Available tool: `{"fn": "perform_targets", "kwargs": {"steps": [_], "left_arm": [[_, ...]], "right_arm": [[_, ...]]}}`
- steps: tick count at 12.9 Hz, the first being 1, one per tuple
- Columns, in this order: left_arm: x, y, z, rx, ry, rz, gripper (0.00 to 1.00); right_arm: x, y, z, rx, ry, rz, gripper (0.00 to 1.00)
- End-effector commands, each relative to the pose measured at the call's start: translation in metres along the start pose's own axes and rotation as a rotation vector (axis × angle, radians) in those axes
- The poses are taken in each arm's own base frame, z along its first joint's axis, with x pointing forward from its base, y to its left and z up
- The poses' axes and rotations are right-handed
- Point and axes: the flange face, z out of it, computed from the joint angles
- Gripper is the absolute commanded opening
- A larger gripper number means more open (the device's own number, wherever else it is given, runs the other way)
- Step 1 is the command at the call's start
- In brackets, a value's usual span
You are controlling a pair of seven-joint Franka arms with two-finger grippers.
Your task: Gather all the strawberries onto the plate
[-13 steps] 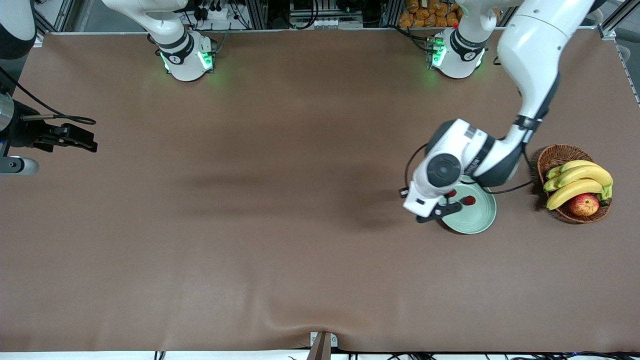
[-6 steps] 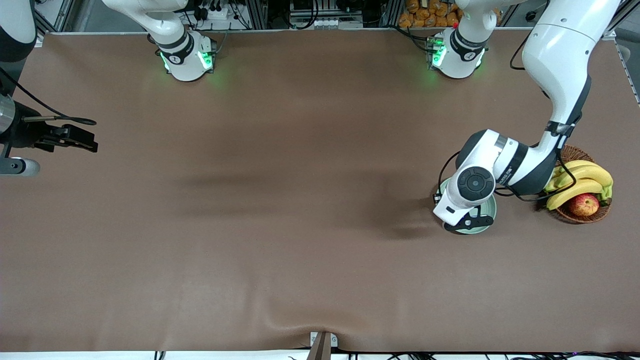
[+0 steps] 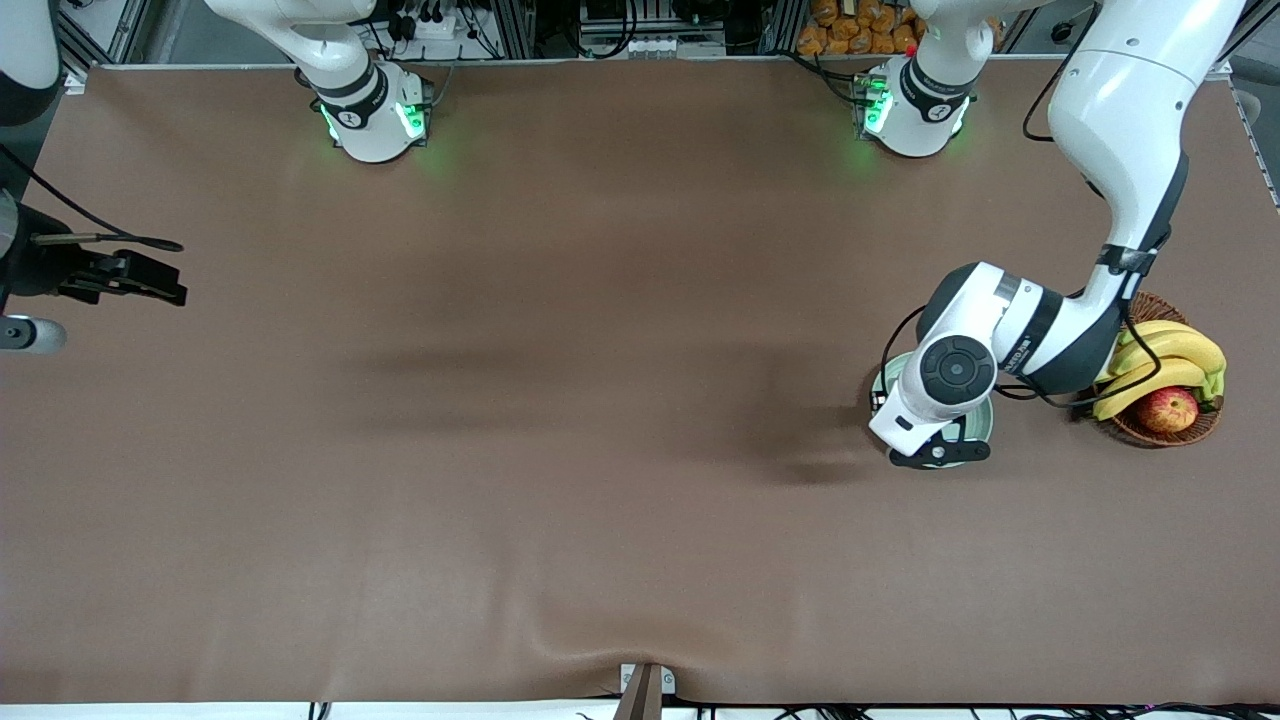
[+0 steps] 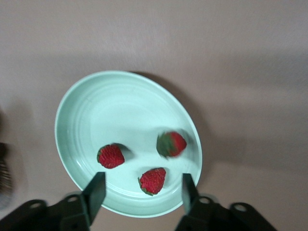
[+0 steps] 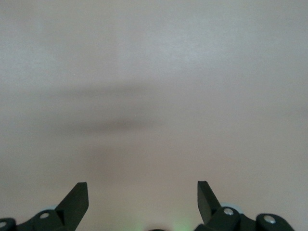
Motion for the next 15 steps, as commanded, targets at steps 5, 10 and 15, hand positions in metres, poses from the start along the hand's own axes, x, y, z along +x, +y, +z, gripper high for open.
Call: {"fn": "perform_targets", "kwargs": {"steps": [5,10,15], "left_arm": [[-0.035,0.002,-0.143,0.033,0.142,0.017,1.0],[-0.047,-0.036,-0.245,-0.108,0.039,-0.075,1.0],[-0.066,-0.096,-0.297,-0.199,0.043,-0.108,1.0]], "right_arm": [[-0.006,0.011,-0.005,-0.004,0.015,0.017,1.0],[-0.005,0.026,-0.004,0.064,0.011,0.039,1.0],[-0.006,0.026,-0.003,0.052,0.002,0.032,1.0]]}}
